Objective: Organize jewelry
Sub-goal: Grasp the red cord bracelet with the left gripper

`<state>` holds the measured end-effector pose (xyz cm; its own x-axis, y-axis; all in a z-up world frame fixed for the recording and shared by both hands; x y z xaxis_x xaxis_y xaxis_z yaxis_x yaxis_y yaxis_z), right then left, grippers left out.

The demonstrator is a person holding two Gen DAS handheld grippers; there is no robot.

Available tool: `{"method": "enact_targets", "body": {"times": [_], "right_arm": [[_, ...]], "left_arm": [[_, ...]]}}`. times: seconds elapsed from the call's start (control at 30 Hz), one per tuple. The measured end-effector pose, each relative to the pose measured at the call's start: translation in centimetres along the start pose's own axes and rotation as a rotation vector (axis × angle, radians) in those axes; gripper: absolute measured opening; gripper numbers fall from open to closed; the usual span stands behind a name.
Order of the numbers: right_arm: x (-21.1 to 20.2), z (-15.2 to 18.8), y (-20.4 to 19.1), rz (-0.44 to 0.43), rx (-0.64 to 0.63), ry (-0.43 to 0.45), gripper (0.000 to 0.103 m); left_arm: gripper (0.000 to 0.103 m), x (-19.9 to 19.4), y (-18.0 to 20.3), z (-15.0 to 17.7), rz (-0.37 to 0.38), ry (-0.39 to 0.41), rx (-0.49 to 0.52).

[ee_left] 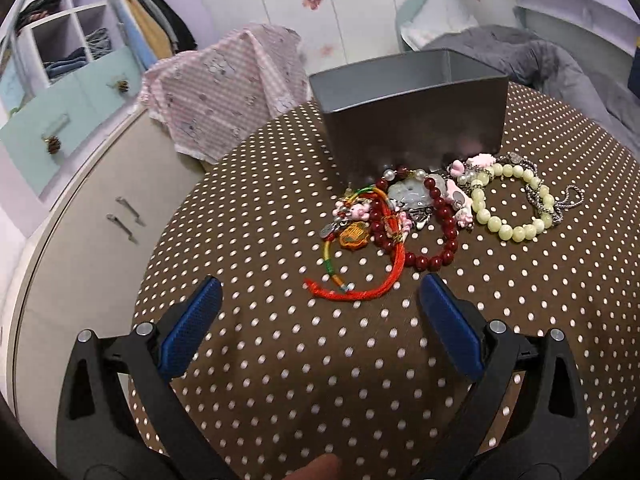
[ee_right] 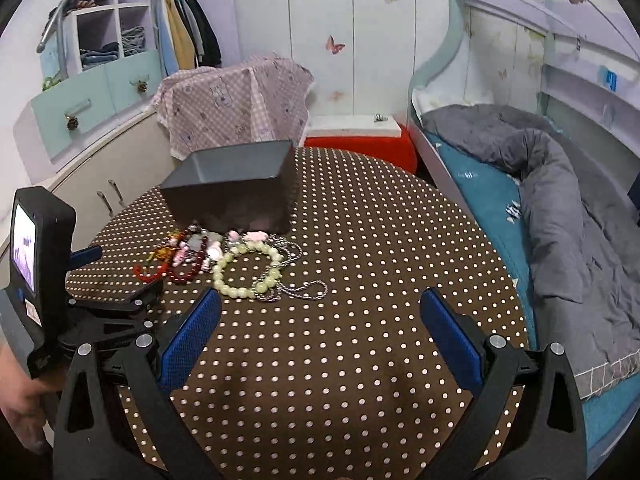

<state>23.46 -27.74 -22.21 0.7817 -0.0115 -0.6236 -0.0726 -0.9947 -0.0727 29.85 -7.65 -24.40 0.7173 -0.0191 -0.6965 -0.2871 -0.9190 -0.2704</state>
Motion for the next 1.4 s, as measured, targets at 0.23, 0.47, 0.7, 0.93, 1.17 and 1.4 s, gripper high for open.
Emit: {"method": "enact_targets", "body": {"times": [0.23, 0.47, 0.7, 0.93, 1.17, 1.4], "right_arm": [[1.3, 0.3, 0.4, -0.013, 0.001, -0.032, 0.096], [1.8, 0.1, 0.1, -0.028, -0.011, -0.045, 0.096], [1.9, 0.3, -0.5, -0.042, -0.020, -0.052, 0.096], [2.4, 0.0, -2.2, -0.092, -0.057, -0.067, 0.096], [4.2, -0.3, -4.6, -0.135, -0.137, -0.105, 0.088], [5.2, -0.2, -6.5, -0.173, -0.183, -0.128, 0.085]], "left_arm": [[0.038, 1.2, 0.6, -0.7, 0.117, -0.021, -0.006], [0.006, 0.1, 0.4, -0.8, 0.204, 0.036, -0.064], [0.006, -1.6, -0.9, -0.2, 0.260, 0.096, -0.151], [0.006, -4.4, -2.6, -0.4, 0.272, 0.174, -0.231], [0.006, -4.4, -2.6, 0.3, 0.295, 0.181, -0.229], [0.097, -2.9, -2.5, -1.1, 0.207, 0.210, -0.202]]}}
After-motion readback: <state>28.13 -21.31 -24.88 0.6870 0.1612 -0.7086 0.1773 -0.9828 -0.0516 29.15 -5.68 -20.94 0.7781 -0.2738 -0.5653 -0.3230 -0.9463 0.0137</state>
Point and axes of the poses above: each gripper's, at about its wrist camera, not at the fingertips, and x roughly the way its jaws point, y to its right, z to its underside, the point moved 7 cm from there along x, roughly the way its jaws point, and after that the axes turned 1 degree about y, right-handed, at the moved point
